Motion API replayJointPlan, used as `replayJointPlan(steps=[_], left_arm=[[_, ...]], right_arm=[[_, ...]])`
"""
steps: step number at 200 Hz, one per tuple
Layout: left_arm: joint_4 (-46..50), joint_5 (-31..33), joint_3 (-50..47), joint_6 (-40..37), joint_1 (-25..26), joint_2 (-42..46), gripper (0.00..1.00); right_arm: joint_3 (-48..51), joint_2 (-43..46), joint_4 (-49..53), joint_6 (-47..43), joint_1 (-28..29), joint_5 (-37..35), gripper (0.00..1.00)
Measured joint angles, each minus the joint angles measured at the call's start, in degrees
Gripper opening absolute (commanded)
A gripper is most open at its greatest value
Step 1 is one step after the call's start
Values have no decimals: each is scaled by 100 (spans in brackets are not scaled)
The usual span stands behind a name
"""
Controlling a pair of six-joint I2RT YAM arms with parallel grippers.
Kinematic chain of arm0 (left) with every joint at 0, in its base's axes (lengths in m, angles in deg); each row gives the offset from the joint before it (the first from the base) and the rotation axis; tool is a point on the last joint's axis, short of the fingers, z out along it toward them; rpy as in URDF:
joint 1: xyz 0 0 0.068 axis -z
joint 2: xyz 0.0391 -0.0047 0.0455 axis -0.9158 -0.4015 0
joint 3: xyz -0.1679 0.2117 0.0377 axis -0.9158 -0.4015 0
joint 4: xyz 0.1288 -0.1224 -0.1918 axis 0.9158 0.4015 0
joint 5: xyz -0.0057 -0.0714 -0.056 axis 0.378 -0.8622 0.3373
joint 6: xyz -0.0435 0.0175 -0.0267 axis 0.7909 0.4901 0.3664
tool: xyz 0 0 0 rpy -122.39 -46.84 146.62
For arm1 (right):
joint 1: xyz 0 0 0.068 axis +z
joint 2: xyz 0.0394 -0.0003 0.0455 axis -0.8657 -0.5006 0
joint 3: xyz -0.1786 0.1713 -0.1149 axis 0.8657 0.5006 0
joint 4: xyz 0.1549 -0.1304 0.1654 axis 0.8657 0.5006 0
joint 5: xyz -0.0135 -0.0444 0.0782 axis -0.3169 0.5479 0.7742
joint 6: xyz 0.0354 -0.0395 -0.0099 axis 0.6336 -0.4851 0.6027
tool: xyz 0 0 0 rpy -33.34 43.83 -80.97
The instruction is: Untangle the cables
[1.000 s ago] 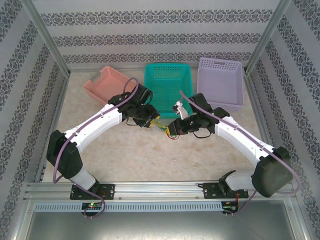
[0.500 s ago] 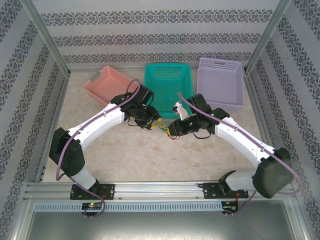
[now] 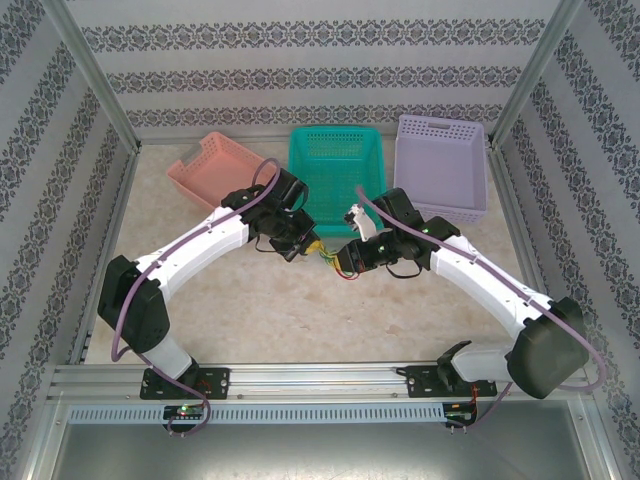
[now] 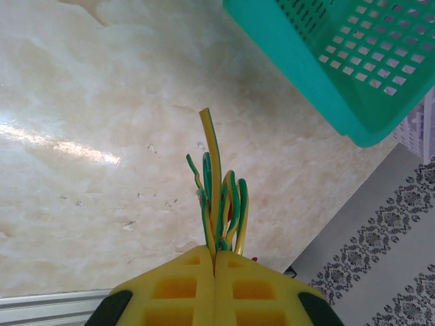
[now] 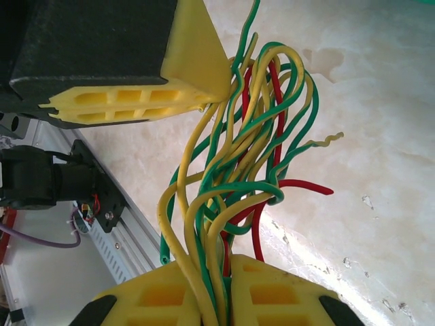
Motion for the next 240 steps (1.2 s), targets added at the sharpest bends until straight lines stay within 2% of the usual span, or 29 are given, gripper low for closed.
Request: replayJointPlan(steps=[34, 80, 123, 136, 149, 168, 205, 240], left_arm=[[-151, -59, -470, 216, -267, 498, 0], [-490, 48, -1412, 730, -975, 1016, 0], [-634, 26, -1615, 931, -1075, 1126, 0], [-638, 7, -1626, 968, -1084, 1172, 14], [-645, -26, -1576, 1005, -1040, 1182, 22], [-616, -59, -1344, 994, -776, 1163, 27], [-774, -98, -1202, 1196, -13, 1154, 29], [-931, -81, -1176, 1338, 195, 1025, 29]], right_arm=[[199, 328, -127, -352, 249, -212, 0], [1113, 1440, -162, -1067, 866, -975, 0], [2059, 2590, -686, -1574, 1021, -1589, 0], [2085, 2669, -750, -1663, 1023, -1711, 0], [2076, 2610, -817, -1722, 1023, -1849, 0], [2041, 2417, -833, -1812, 1064, -2153, 0], [1891, 2159, -942, -1998, 1248, -2791, 0], [1631, 1779, -1056, -2090, 1250, -3036, 0]])
